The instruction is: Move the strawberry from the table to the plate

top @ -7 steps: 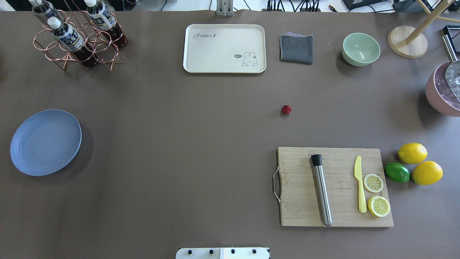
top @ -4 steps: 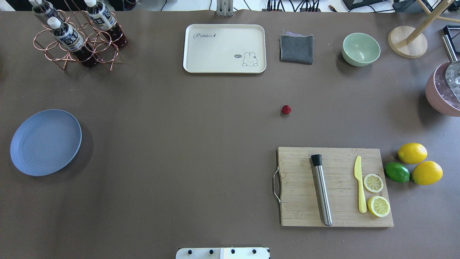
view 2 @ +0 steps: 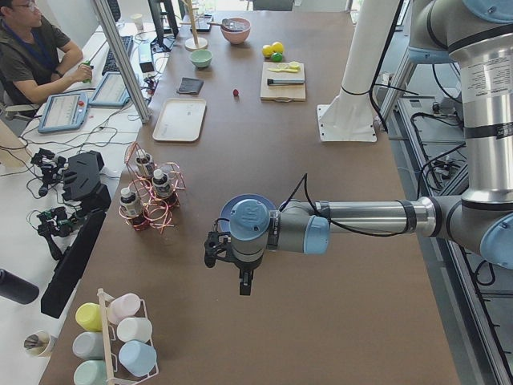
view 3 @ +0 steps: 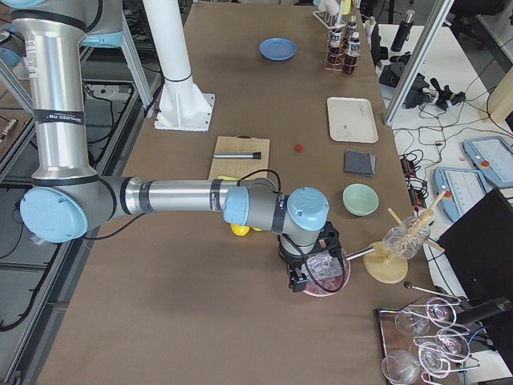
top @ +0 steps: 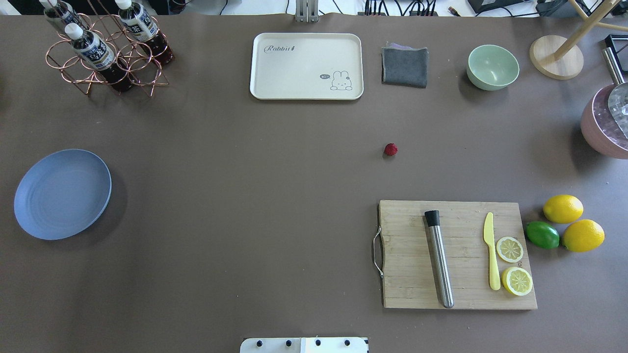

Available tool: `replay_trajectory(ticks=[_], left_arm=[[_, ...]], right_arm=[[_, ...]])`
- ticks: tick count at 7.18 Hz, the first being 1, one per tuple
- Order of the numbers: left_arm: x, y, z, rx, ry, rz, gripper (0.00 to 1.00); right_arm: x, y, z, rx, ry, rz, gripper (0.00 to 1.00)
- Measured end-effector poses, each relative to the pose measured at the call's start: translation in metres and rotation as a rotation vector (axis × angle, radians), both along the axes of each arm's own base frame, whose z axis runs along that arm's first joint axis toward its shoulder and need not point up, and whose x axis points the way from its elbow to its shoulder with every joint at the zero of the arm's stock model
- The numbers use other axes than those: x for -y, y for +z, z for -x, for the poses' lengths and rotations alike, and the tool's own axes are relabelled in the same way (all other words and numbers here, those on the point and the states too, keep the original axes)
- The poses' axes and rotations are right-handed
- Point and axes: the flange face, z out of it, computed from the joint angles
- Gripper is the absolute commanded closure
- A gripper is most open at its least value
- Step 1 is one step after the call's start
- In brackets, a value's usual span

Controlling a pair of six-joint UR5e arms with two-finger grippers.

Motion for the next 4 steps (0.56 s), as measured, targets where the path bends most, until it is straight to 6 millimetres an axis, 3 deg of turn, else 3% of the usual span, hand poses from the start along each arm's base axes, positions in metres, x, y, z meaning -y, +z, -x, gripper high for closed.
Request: replay_trajectory(ticks=[4], left_arm=[[-0.0006, -0.0013, -0.0008, -0.008, 0.001, -0.001, 0.02]], right_arm=[[-0.0001, -0.0006, 0.0002, 0.003, -0.001, -0.003, 0.0]])
